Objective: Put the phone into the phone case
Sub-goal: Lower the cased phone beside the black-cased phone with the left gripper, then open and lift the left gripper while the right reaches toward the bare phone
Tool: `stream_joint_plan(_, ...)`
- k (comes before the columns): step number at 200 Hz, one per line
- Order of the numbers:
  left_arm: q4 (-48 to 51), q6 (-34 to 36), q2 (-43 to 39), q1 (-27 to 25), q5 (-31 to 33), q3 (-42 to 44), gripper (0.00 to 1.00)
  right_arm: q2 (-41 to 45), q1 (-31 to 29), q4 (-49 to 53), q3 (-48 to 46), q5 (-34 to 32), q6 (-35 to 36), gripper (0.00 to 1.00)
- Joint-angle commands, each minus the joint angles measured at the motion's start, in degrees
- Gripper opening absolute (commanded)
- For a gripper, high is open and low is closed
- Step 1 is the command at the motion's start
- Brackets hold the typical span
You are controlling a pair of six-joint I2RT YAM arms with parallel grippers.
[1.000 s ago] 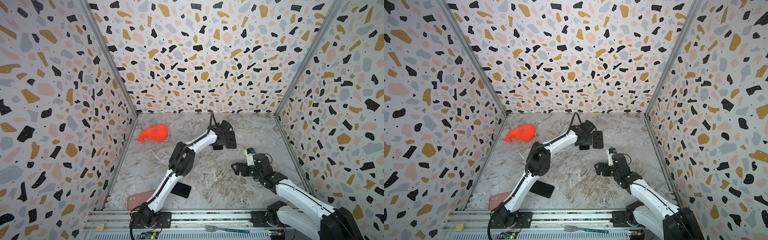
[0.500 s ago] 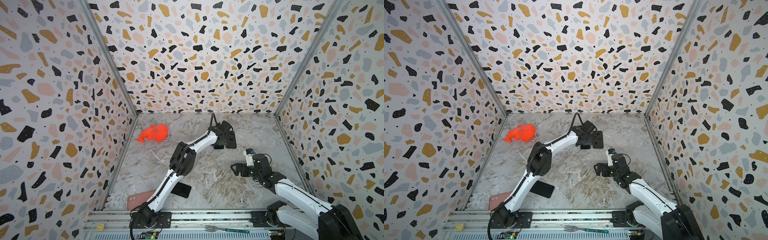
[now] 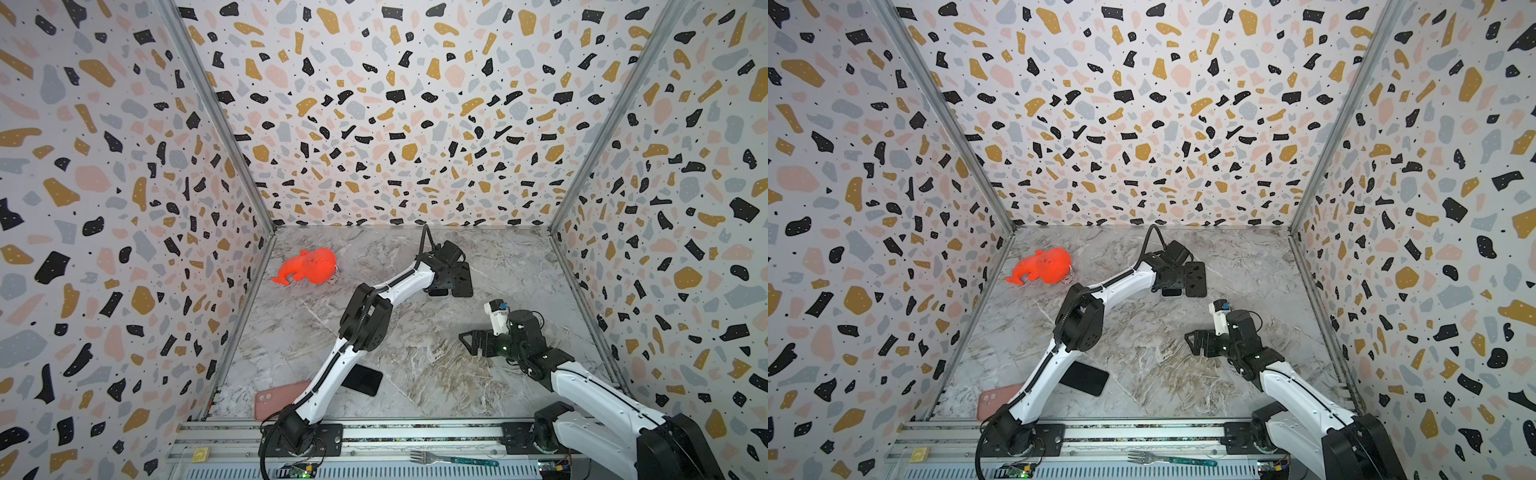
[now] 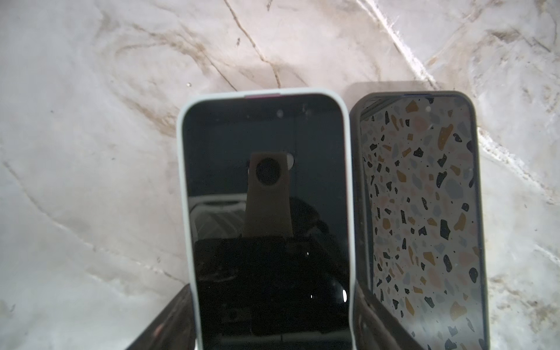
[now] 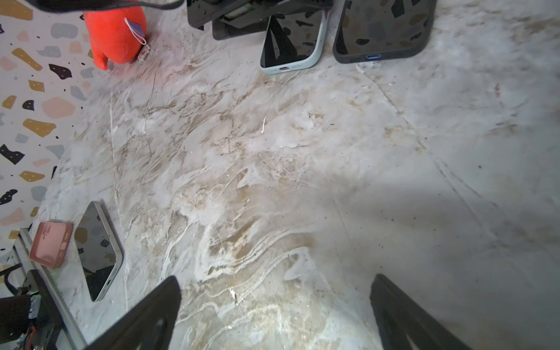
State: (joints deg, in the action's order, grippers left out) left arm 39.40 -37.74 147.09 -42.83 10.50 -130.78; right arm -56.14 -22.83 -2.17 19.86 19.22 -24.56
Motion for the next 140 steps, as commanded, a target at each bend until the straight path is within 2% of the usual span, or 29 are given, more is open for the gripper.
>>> stream_joint_plan(1, -2.7, 1.3, 1.0, 0.5, 0.5, -0.7, 0.71, 0.3, 0.2, 0.0, 0.5, 1.4, 1.7, 0.99)
stream_joint_plan(89, -2.8, 1.6, -1.4, 0.7, 0.5, 0.1, 0.86, 0.6, 0.2, 1.0, 1.3, 2.1, 2.5, 0.99)
stream_joint_plan(140, -4.1, 2.0, -10.4, 0.8, 2.3, 7.4, 0.87, 2.4, 0.2, 3.3, 2.4, 1.9, 3.2, 0.99)
